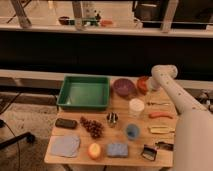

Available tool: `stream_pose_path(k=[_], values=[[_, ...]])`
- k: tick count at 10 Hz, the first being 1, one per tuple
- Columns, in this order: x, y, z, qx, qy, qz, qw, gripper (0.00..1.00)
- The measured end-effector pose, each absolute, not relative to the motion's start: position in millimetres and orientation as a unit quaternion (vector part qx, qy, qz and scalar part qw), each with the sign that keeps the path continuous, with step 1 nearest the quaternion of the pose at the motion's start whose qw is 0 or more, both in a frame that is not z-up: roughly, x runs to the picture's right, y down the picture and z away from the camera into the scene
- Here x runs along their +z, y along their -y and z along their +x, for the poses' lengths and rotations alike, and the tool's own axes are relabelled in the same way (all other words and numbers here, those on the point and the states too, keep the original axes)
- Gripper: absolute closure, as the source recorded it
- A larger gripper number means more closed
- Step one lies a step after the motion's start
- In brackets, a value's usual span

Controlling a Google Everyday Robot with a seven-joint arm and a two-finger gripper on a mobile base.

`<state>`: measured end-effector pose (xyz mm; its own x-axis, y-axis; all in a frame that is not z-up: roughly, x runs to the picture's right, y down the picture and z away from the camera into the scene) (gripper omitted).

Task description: Stack bowls on top of each other

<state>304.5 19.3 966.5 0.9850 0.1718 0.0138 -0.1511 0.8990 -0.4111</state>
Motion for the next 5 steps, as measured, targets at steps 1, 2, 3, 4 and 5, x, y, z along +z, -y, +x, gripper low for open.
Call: stream_pose_path(k=[1,2,3,4,5], values=[[967.5,-21.9,310.0,0.087,0.020,-0.213,0.973,0.37],[968.9,-22.7,314.6,0.091,0.017,-0.213,0.973,0.49],[969.3,-24.0,315.8,0.094,0.015,-0.215,0.972,0.59],[969.5,-23.1,315.9,0.096,0.014,-0.213,0.972,0.67],[967.6,-19.8,314.0,0.097,0.016,-0.209,0.973,0.79]])
